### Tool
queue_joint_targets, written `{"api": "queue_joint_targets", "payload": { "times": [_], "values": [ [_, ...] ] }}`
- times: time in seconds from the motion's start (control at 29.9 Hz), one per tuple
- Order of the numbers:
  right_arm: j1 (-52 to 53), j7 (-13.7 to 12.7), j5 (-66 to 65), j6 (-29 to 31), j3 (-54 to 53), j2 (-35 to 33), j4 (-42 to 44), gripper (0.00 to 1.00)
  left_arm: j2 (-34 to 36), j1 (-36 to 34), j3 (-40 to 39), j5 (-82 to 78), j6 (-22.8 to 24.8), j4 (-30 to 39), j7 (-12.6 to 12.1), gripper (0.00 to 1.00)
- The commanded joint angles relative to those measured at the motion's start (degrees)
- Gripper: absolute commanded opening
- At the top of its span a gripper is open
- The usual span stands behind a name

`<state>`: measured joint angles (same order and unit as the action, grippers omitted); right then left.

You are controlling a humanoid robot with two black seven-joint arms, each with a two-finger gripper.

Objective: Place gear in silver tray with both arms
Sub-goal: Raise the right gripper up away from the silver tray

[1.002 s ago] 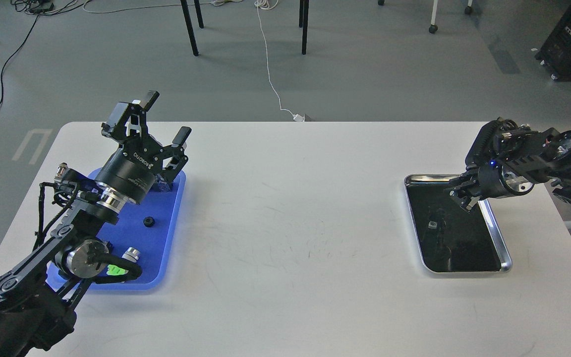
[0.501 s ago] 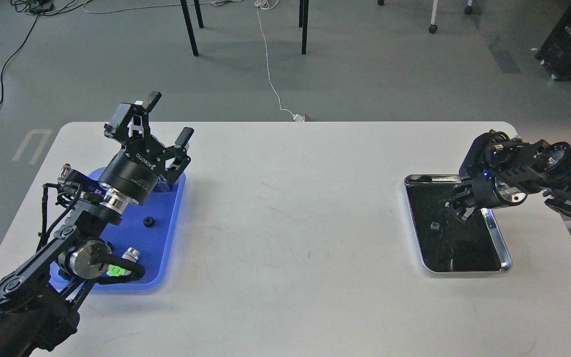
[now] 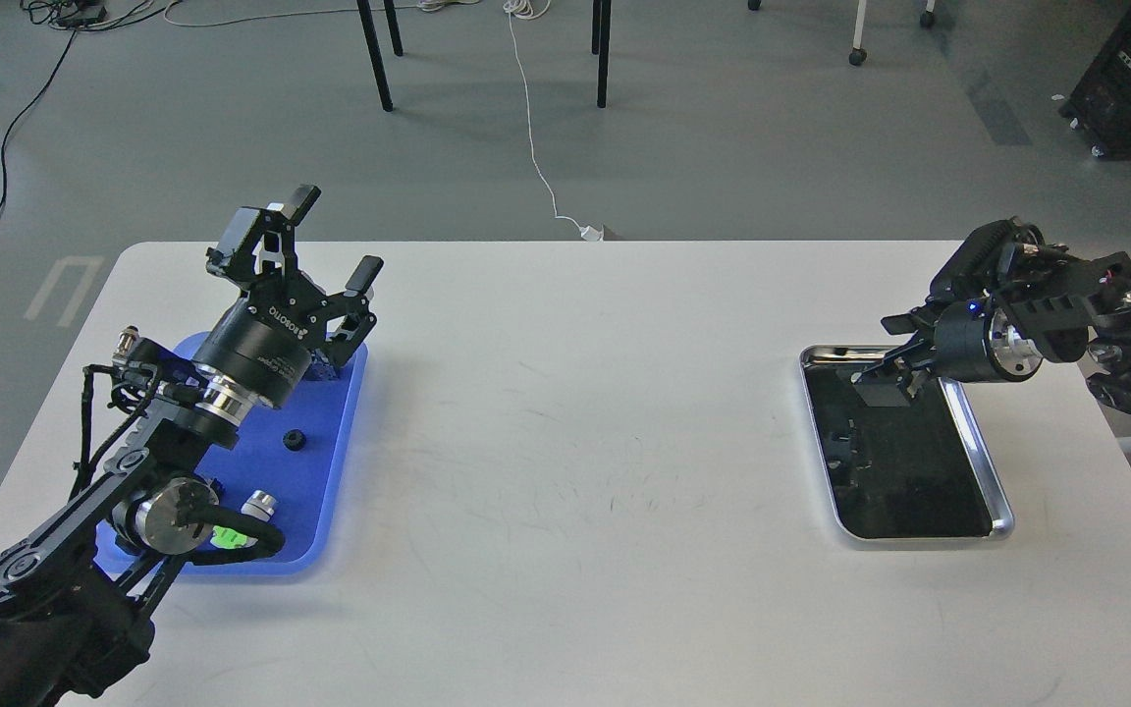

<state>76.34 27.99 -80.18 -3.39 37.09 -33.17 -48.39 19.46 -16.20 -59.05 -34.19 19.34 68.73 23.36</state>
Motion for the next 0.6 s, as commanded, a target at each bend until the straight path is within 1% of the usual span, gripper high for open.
{"api": "queue_joint_targets", "payload": {
  "times": [0.0,0.23,0.37,0.47,0.57],
  "values": [
    [-2.2,0.0,10.0,0.2,-8.2,-1.5,-1.3,0.98,-0.4,0.1,-0.1,0.0,0.0,0.0,0.0,0.98],
    [-9.4,0.0,38.9,0.2,-22.9,-0.3,-3.6,0.98,-0.6,0.6,-0.6,0.1,0.2,0.0,0.1,0.98],
    [-13.8,0.0,54.4,0.1,-33.3,1.4,-4.5,0.98,-0.7,1.1,-0.6,0.1,0.2,0.0,0.1,0.98],
    [-16.8,0.0,62.2,0.1,-39.7,2.2,-4.7,0.98,-1.0,1.3,-0.7,0.1,0.2,0.1,0.1,0.98],
    [-20.6,0.0,69.2,0.1,-46.0,2.8,-7.2,0.98,-1.4,1.3,-0.7,0.0,0.2,0.1,0.1,0.98]
  ]
}}
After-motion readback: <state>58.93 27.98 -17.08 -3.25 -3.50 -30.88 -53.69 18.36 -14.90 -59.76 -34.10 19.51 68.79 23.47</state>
